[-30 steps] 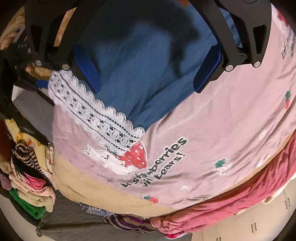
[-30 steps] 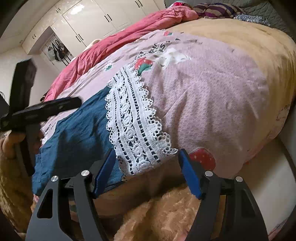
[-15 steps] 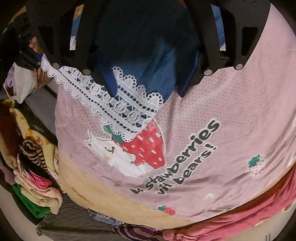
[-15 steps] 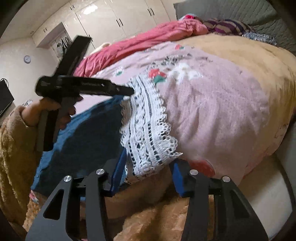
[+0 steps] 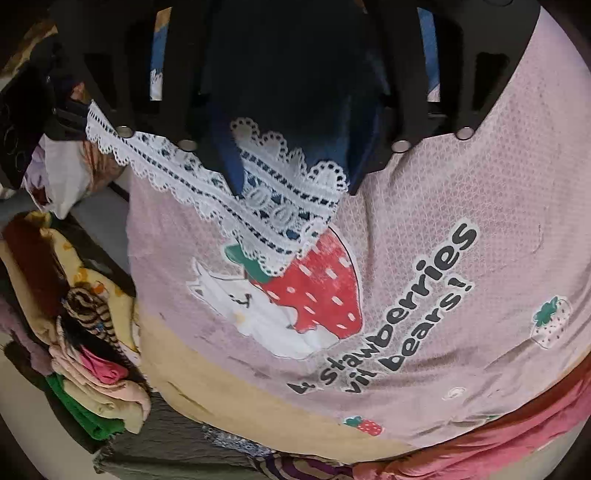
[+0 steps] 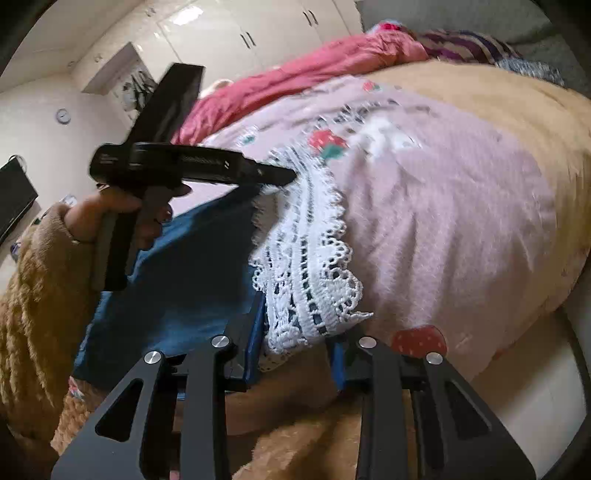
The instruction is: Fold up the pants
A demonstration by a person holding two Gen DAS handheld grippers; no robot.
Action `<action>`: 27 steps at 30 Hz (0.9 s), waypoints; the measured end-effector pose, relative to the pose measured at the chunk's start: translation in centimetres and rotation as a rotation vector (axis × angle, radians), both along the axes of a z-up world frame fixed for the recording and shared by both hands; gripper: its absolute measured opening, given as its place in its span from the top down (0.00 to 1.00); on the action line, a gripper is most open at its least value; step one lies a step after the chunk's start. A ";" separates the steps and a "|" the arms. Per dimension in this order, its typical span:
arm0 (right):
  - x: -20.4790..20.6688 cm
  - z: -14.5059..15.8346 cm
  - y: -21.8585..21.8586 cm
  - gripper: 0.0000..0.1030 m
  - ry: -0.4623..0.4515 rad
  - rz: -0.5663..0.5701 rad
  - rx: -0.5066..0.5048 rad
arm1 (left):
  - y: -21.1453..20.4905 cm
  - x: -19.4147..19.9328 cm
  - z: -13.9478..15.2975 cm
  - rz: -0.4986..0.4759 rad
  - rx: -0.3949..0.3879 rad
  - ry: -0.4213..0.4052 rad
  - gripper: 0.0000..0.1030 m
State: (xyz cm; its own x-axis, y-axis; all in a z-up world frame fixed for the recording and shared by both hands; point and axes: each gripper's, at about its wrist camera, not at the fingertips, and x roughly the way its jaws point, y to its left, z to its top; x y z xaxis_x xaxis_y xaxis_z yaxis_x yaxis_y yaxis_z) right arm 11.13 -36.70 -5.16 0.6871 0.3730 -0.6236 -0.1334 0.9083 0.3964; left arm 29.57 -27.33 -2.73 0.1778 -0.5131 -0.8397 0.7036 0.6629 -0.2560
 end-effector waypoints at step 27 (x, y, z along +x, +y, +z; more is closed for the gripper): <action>-0.6 3.6 3.7 0.79 -0.063 0.044 0.001 | 5.9 -2.7 3.6 0.056 -0.216 -0.069 0.92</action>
